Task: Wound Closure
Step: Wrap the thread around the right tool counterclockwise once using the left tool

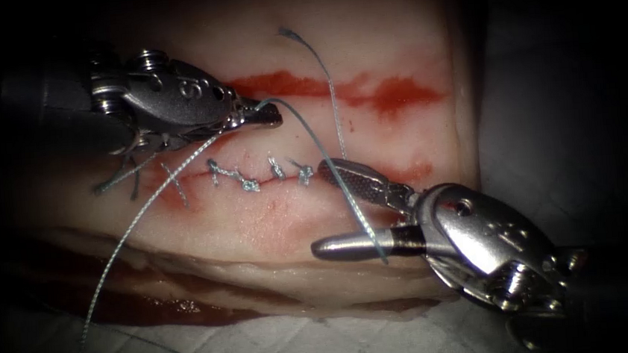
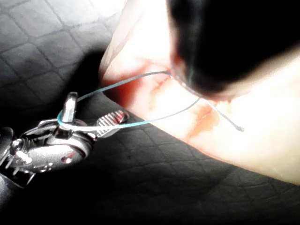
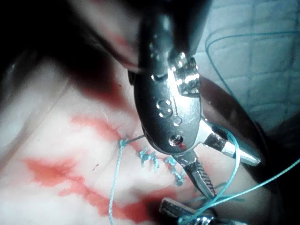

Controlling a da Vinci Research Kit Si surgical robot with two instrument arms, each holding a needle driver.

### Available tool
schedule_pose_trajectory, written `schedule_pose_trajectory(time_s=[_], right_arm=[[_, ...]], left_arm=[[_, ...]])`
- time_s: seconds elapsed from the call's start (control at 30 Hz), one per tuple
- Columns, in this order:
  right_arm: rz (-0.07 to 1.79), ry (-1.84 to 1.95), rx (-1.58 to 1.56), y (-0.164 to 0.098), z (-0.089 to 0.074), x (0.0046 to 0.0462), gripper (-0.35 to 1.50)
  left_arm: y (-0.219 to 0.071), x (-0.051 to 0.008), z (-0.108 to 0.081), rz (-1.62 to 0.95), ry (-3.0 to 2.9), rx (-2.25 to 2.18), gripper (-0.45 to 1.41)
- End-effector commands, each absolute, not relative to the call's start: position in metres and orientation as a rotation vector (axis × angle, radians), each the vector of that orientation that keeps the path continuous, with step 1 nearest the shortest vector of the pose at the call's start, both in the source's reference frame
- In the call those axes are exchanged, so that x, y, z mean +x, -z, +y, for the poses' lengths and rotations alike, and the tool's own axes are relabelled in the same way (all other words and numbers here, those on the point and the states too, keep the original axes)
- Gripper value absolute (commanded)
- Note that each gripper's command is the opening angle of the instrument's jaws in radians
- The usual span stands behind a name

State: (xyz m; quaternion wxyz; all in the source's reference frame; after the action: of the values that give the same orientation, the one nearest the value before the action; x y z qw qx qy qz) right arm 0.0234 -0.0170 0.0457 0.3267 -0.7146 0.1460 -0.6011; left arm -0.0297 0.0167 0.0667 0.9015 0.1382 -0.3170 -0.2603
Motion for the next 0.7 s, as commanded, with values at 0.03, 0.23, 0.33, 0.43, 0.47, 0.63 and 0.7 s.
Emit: schedule_pose_trajectory(time_s=[0.03,0.23,0.33,0.43,0.47,0.63,0.7], right_arm=[[0.353,1.54,-1.865,-0.0455,-0.0167,0.0248,0.99],[0.377,1.419,-1.86,-0.045,-0.0162,0.0248,0.99],[0.396,1.363,-1.859,-0.045,-0.016,0.0252,0.99],[0.397,1.343,-1.834,-0.0451,-0.0159,0.0255,0.98],[0.379,1.328,-1.809,-0.0452,-0.016,0.0256,0.98],[0.323,1.322,-1.767,-0.0455,-0.015,0.0244,0.98],[0.261,1.309,-1.72,-0.0458,-0.0146,0.024,0.98]], left_arm=[[-0.0673,-0.0305,0.0166,-0.643,0.558,0.301,-0.45],[-0.0683,-0.032,0.0144,-0.568,0.607,0.369,-0.45],[-0.0687,-0.0329,0.013,-0.555,0.609,0.414,-0.45],[-0.0686,-0.0332,0.0125,-0.542,0.619,0.44,-0.45],[-0.068,-0.0332,0.0127,-0.538,0.643,0.452,-0.45],[-0.0659,-0.0321,0.0152,-0.538,0.665,0.397,-0.45],[-0.065,-0.0317,0.0162,-0.564,0.69,0.364,-0.45]])
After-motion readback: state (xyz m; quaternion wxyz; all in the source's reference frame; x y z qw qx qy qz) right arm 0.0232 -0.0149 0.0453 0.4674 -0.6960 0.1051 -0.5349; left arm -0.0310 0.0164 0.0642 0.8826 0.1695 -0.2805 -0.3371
